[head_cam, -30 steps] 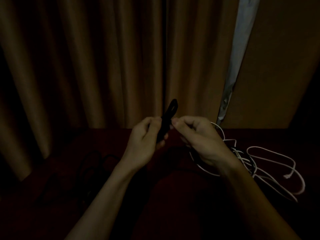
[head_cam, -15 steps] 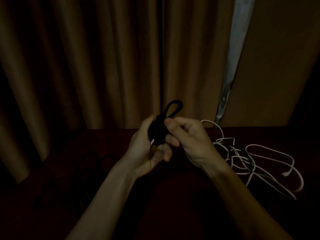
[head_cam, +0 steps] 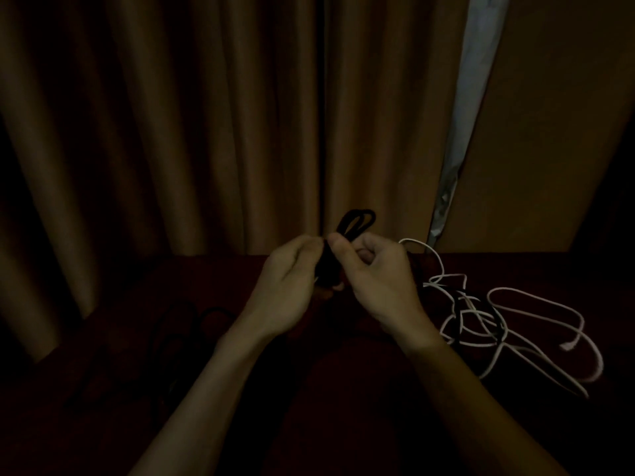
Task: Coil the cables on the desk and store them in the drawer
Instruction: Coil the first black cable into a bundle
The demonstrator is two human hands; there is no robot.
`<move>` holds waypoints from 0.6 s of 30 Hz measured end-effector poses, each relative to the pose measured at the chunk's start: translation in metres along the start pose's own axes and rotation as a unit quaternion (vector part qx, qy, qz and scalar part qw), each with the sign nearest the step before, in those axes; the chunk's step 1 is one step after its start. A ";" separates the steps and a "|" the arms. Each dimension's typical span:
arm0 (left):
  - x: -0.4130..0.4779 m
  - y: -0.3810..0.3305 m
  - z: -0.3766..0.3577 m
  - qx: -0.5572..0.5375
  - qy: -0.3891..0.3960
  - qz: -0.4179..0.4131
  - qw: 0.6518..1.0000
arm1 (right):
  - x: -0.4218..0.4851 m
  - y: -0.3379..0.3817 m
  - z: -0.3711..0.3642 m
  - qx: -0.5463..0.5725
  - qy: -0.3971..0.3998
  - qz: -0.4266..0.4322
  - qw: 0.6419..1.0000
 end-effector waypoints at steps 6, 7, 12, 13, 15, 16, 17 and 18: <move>-0.008 0.001 -0.020 0.180 0.117 -0.141 0.967 | 0.001 -0.005 0.009 0.003 -0.044 -0.026 0.999; -0.008 0.002 -0.021 0.201 0.103 -0.158 0.961 | 0.000 -0.007 0.008 -0.011 -0.042 -0.027 0.999; -0.003 0.010 -0.010 0.198 0.056 -0.153 0.967 | -0.003 -0.001 0.001 -0.049 0.018 -0.021 0.998; -0.003 0.010 -0.007 0.190 0.046 -0.145 0.970 | -0.003 0.000 0.000 -0.048 0.048 -0.021 0.997; -0.001 0.012 0.000 0.165 0.014 -0.125 0.978 | -0.003 0.001 -0.001 -0.041 0.110 -0.025 0.993; 0.000 0.014 0.004 0.145 0.001 -0.112 0.983 | -0.002 0.000 0.000 -0.034 0.132 -0.027 0.990; 0.001 0.015 0.006 0.118 -0.006 -0.096 0.988 | 0.000 -0.002 0.002 -0.025 0.144 -0.029 0.989; 0.002 0.016 0.006 0.081 -0.009 -0.078 0.994 | 0.001 -0.002 0.003 -0.015 0.148 -0.030 0.988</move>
Point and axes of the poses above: each hand's wrist, its own x-axis towards the middle knuckle, its own z-axis out of the back of the hand, y = z × x, the point moved 4 cm from there along x, towards the middle knuckle, and after that the axes turned 1 degree about -y, right-handed, at the moved point
